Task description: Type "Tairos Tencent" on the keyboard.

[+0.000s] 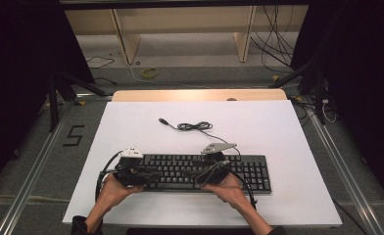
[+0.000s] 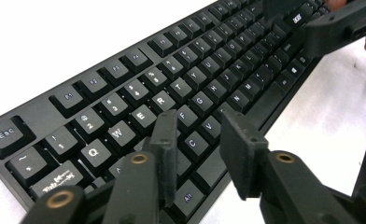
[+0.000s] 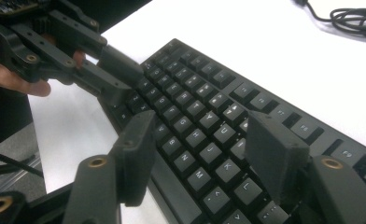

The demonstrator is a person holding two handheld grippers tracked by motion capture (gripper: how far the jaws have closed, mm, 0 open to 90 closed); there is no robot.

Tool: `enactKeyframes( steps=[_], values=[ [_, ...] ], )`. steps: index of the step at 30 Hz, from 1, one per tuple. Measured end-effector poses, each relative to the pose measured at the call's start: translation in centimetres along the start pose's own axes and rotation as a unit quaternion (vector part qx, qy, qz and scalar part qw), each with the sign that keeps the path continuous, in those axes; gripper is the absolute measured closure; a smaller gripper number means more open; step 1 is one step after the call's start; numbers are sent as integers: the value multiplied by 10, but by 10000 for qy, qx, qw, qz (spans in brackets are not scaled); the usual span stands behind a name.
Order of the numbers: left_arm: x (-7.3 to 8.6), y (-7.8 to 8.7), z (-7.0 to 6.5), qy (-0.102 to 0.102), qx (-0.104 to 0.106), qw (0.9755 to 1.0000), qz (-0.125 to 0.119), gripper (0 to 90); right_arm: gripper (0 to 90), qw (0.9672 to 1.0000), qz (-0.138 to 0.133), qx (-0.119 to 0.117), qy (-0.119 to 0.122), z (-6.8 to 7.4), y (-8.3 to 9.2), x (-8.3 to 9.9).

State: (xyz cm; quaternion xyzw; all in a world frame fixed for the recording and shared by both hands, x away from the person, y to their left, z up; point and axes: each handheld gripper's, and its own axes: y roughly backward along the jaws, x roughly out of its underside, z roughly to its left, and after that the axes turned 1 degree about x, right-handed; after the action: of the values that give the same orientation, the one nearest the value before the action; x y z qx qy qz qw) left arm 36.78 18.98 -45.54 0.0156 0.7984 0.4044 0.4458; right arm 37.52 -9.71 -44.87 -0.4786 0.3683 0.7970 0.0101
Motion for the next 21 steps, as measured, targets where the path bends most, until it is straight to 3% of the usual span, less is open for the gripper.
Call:
enactKeyframes(
  steps=[12,21],
  values=[
    [-2,-2,-3,-151,-40,9998,160,870,414,9999,-122,61,-46,-5,15,6],
    [-5,-12,-6,-253,1,9992,314,890,384,9997,-187,120,-97,-9,23,12]
  ],
)
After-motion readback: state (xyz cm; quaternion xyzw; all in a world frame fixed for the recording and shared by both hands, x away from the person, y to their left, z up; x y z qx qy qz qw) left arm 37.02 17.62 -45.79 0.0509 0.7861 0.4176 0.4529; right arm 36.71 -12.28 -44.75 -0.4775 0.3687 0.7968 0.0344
